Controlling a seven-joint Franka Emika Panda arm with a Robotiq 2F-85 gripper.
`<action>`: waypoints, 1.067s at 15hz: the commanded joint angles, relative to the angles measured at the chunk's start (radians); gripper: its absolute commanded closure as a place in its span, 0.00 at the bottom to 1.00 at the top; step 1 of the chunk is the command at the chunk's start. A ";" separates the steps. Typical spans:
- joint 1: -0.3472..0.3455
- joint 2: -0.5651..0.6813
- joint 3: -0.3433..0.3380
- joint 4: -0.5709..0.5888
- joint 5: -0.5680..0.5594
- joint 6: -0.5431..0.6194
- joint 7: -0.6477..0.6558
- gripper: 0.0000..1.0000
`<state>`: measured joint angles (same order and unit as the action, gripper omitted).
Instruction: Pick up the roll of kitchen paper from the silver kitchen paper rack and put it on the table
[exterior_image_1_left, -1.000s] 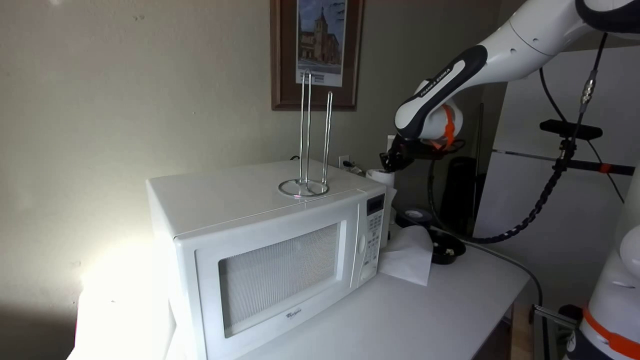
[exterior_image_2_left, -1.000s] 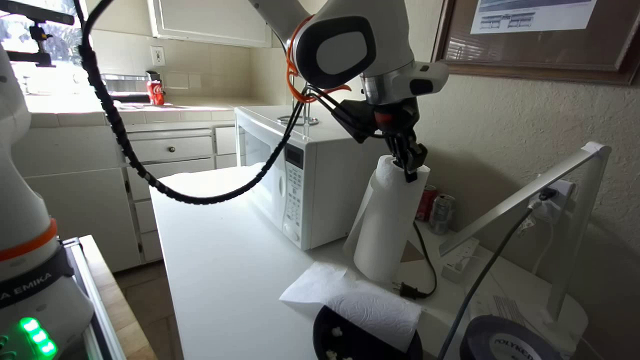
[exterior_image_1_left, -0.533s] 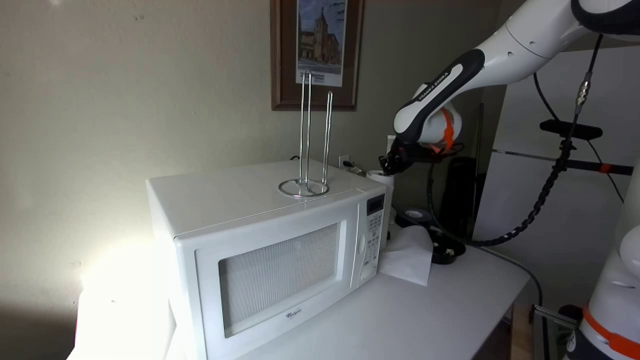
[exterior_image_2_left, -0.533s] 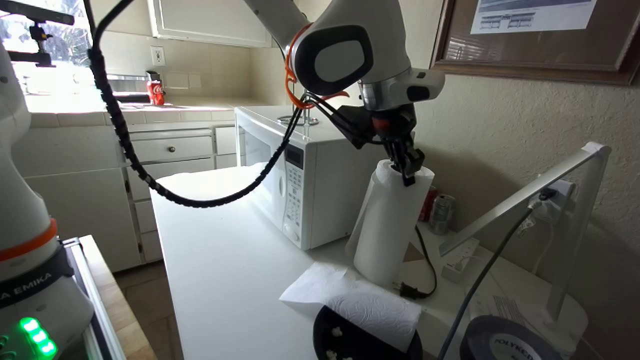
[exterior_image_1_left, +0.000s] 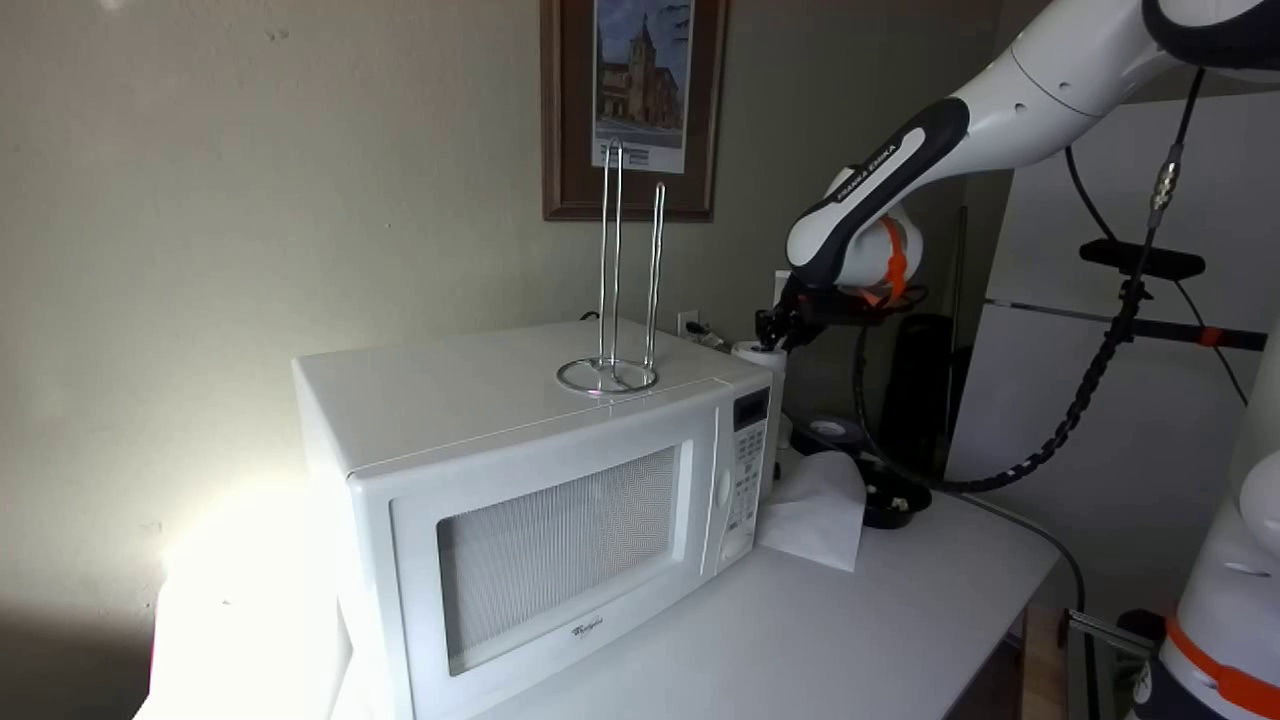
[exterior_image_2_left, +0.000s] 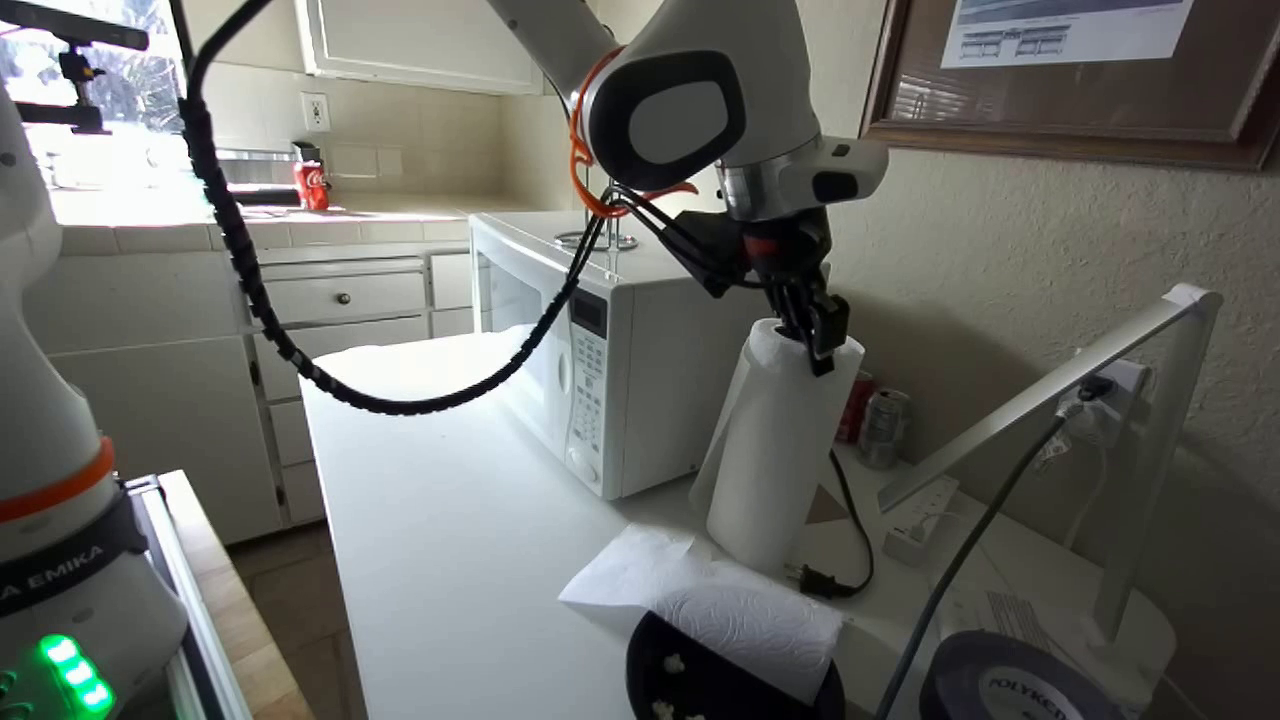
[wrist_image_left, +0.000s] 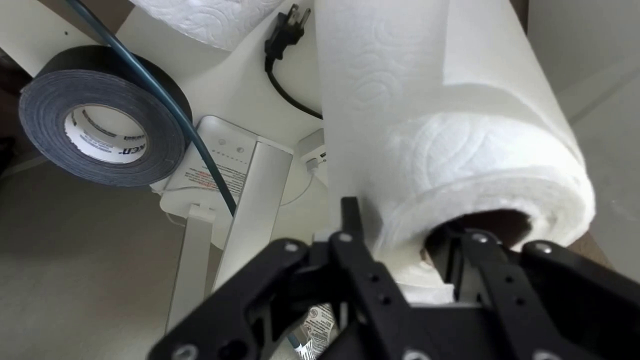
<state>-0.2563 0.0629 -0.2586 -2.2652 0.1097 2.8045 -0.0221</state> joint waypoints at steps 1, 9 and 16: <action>-0.001 -0.025 0.008 -0.017 0.008 -0.008 -0.013 0.29; 0.005 -0.104 0.008 -0.010 -0.030 -0.067 0.014 0.00; -0.003 -0.232 0.012 0.028 -0.102 -0.211 0.052 0.00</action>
<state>-0.2525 -0.1054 -0.2526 -2.2437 0.0470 2.6758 -0.0039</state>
